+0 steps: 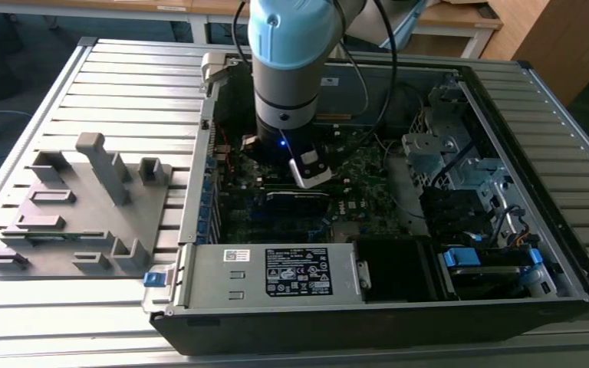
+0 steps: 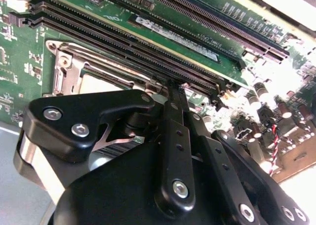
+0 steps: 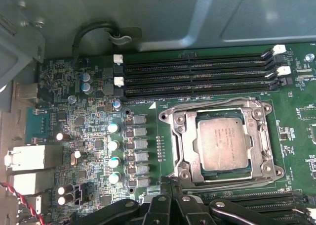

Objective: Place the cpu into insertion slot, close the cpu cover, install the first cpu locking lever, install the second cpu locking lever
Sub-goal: 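Install the second cpu locking lever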

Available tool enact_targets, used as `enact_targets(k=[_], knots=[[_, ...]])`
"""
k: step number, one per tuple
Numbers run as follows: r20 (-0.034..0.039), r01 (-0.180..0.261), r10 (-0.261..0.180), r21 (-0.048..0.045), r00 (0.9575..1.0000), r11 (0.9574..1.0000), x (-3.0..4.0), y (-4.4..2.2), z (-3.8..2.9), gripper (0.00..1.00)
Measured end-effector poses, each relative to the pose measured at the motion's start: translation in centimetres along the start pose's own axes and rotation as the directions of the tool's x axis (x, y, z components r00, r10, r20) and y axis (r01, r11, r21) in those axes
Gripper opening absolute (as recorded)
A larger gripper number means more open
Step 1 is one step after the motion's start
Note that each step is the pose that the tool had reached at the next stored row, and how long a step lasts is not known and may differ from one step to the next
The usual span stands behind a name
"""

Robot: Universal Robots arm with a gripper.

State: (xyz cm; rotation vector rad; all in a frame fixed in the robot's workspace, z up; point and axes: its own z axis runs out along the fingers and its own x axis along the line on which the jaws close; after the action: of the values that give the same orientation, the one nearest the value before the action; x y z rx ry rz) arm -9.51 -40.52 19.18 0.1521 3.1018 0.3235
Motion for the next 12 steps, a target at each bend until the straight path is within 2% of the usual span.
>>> enact_targets(k=[6,12], knots=[[0.0002,0.000,0.000,0.0009,1.0000,1.0000,0.04,-0.02,0.10,0.10],[0.0009,0.000,0.000,0.0071,1.0000,1.0000,0.04,-0.02,0.11,0.10]])
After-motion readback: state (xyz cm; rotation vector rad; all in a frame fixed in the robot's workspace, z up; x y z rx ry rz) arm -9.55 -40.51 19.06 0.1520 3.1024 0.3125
